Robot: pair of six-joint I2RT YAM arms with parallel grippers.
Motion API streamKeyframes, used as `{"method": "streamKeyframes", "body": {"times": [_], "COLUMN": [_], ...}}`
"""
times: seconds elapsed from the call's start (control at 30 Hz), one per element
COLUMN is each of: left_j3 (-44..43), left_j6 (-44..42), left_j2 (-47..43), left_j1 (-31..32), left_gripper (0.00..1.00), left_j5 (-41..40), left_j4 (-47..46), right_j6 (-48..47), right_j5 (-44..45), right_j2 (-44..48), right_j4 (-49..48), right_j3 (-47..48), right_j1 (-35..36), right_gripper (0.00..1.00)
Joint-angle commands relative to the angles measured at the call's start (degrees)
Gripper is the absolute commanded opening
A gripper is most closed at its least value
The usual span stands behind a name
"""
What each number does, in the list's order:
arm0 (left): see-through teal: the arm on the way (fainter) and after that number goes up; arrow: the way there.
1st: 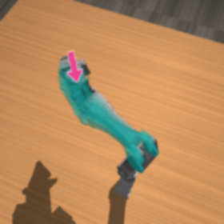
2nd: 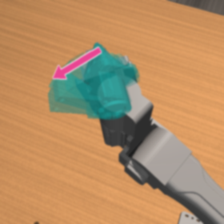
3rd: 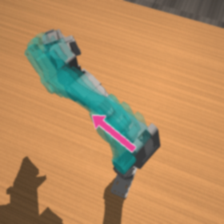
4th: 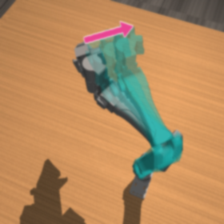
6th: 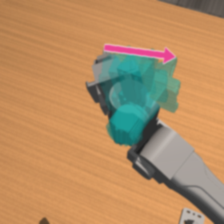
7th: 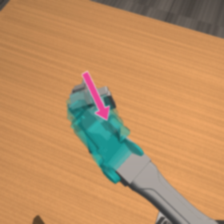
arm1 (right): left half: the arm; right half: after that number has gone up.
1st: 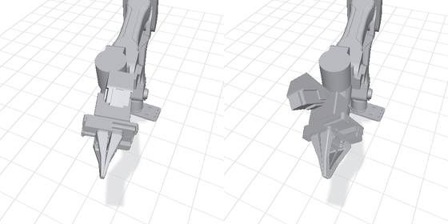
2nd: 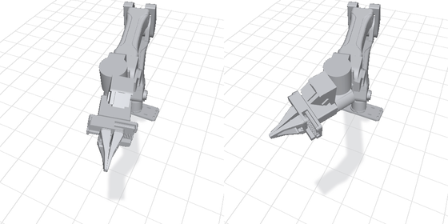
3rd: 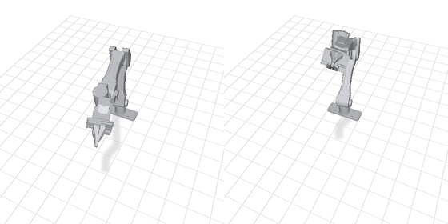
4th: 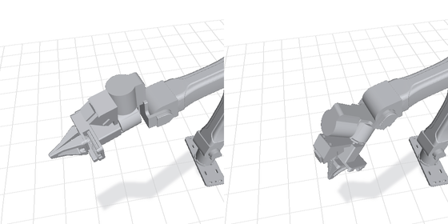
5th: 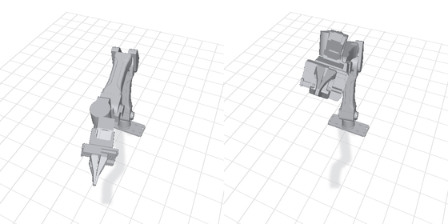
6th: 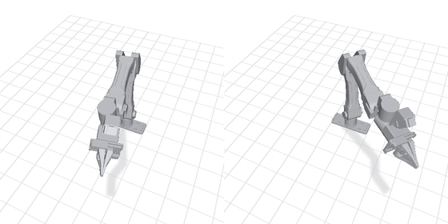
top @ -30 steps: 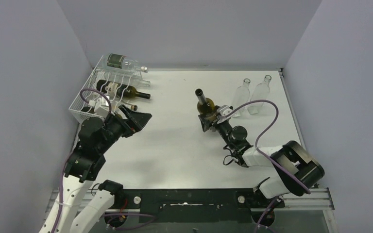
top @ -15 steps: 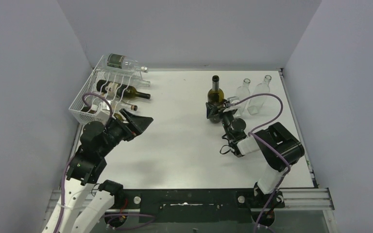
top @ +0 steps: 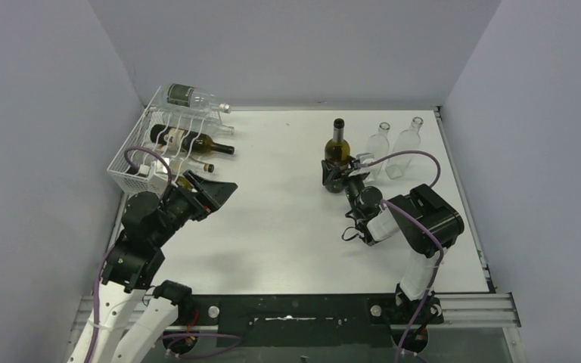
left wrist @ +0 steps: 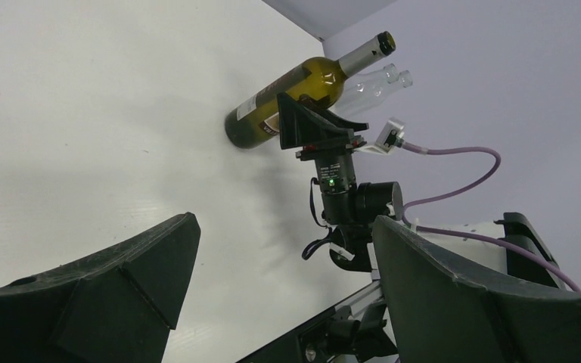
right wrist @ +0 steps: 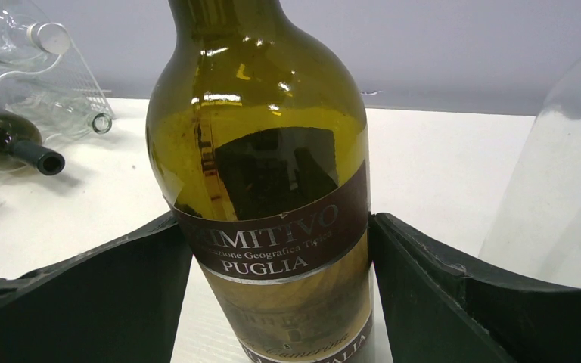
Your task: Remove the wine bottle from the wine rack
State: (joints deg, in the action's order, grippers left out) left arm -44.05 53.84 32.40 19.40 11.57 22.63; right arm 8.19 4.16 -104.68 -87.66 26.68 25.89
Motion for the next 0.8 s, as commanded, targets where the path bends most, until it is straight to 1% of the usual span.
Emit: {"method": "streamKeyframes", "body": {"times": [0.0,0.17,0.27,0.4,0.47,0.53,0.57,0.77], "left_j3": [0.08,0.19,-0.05,-0.03,0.25,0.42,0.45,0.8], "left_j6": [0.62,1.06,1.43,1.48,1.52,1.53,1.53,1.44], "left_j2": [-0.76,-0.76,-1.01,-1.11,-1.07,-0.95,-0.87,-0.35], "left_j1": [-0.06,-0.06,-0.06,-0.06,-0.06,-0.06,-0.04,-0.05], "left_gripper": [0.86,0.86,0.86,0.86,0.87,0.87,0.86,0.87], "left_j5": [-0.54,-0.13,-0.31,-0.38,-0.28,-0.26,-0.22,-0.24], "left_j4": [-3.89,-3.94,-4.04,-3.95,-3.97,-3.93,-3.95,-4.36], "right_j6": [1.26,3.42,3.97,4.35,4.84,5.36,5.49,5.77], "right_j5": [3.18,2.7,3.15,2.77,2.61,2.38,2.28,2.08], "right_j2": [0.56,0.99,1.45,1.99,2.32,2.91,3.32,7.77], "right_j4": [-11.92,-11.81,-11.79,-11.74,-11.53,-11.06,-10.64,-4.09], "right_j3": [-0.9,-2.33,-3.21,-3.64,-3.71,-3.97,-4.21,-5.25], "right_j1": [-0.77,-1.68,-1.7,-1.78,-1.7,-1.64,-1.56,-0.58], "right_gripper": [0.58,0.67,0.76,0.84,0.9,0.99,0.98,0.98]}}
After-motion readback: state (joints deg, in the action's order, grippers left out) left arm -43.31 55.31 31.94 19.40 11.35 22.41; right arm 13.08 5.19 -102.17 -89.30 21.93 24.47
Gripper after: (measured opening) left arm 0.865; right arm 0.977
